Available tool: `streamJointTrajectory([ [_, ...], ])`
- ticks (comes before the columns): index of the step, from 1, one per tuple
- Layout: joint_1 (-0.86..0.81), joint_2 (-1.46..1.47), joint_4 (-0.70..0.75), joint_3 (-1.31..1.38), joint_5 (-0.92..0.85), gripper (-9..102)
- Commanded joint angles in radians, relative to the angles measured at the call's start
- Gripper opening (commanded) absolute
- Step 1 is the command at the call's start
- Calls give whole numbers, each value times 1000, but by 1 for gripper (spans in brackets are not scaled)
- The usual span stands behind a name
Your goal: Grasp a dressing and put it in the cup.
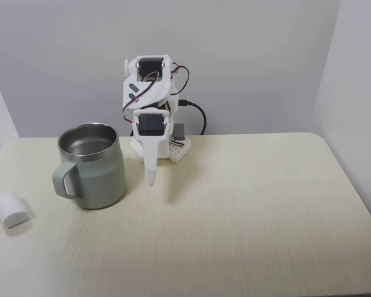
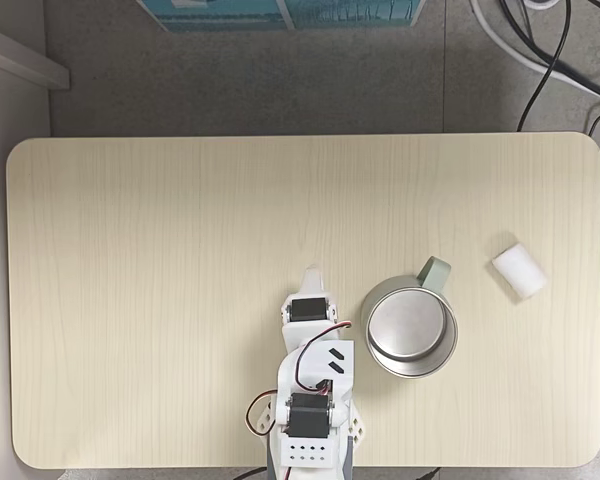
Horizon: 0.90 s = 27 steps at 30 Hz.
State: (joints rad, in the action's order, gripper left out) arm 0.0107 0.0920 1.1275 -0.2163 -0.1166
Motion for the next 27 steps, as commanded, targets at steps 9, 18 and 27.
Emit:
streamJointTrajectory([
  [9, 8, -6, -40, 0, 64, 0],
  [18, 8, -6, -40, 0, 64, 0],
  [27, -12, -5, -31, -87, 43, 0],
])
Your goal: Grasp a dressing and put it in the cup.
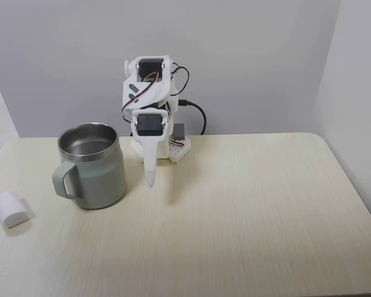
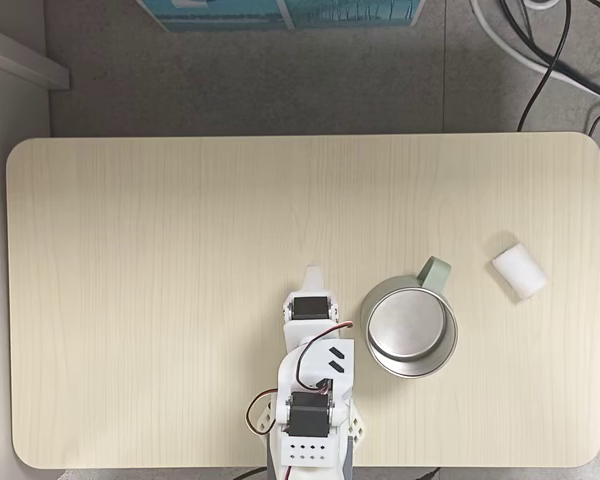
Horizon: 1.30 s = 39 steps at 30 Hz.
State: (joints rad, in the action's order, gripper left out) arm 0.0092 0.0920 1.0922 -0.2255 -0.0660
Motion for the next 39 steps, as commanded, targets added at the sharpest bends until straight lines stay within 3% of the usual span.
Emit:
streamJointTrajectory([
  [1, -12, -5, 12, -101, -9, 0],
  [10, -67, -275, 110, -512, -67, 0],
  [24, -529, -897, 370, -1220, 3, 4],
  [35, -833, -1546, 571, -1675, -29, 18],
  [39, -877, -1712, 566, -1750, -51, 24],
])
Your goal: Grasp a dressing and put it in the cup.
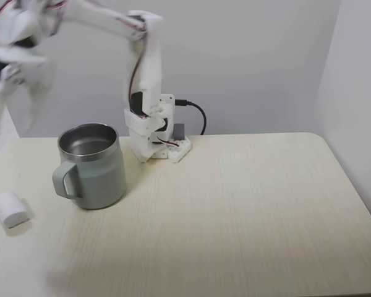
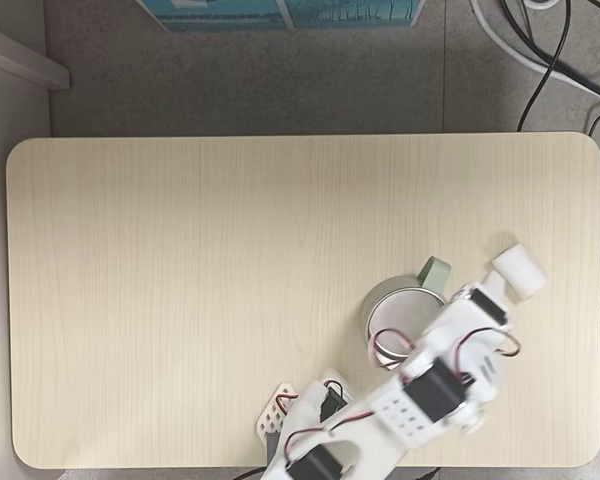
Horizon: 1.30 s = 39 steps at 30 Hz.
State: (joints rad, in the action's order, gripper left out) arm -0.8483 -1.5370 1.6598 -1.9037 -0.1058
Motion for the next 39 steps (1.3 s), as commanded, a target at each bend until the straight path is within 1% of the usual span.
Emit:
streamJointTrajectory([
  [1, -26, -110, -12, -77, -17, 25],
  [13, -121, -425, -152, -109, -80, 29],
  [20, -107, -569, -235, -146, -86, 29],
  [31, -77, -647, -241, -135, -101, 28],
  [33, -74, -672, -235, -141, -107, 25],
  [35, -72, -696, -219, -158, -107, 16],
  [37, -72, -716, -207, -179, -101, 4],
  [38, -72, -726, -195, -195, -100, 0],
  [39, -72, -730, -187, -204, -97, 0],
])
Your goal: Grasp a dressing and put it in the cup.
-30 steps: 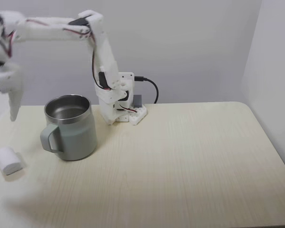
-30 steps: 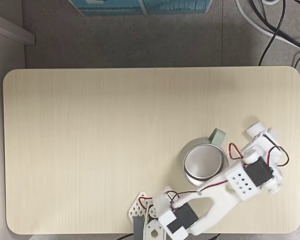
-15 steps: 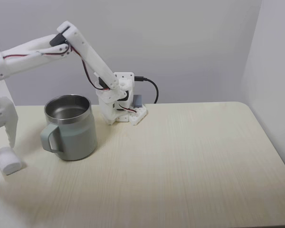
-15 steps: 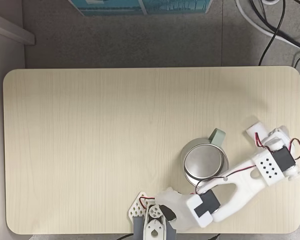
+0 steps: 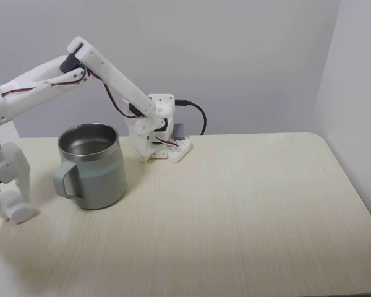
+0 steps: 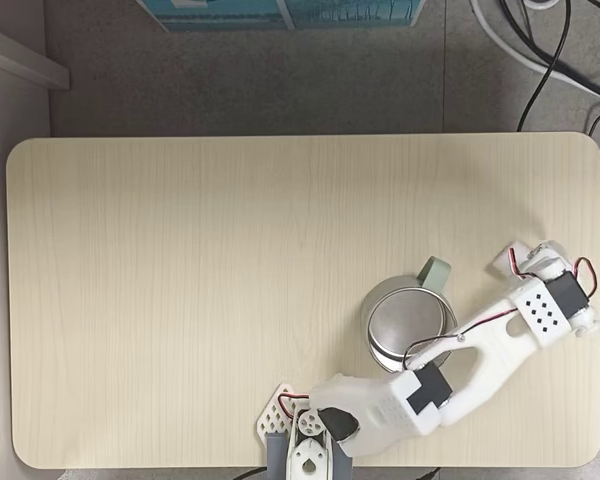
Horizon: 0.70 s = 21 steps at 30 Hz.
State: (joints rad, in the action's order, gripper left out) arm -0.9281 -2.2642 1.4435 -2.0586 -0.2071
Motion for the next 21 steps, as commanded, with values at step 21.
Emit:
streamJointTrajectory([
  [21, 18, 459, 391, -199, 64, 0],
])
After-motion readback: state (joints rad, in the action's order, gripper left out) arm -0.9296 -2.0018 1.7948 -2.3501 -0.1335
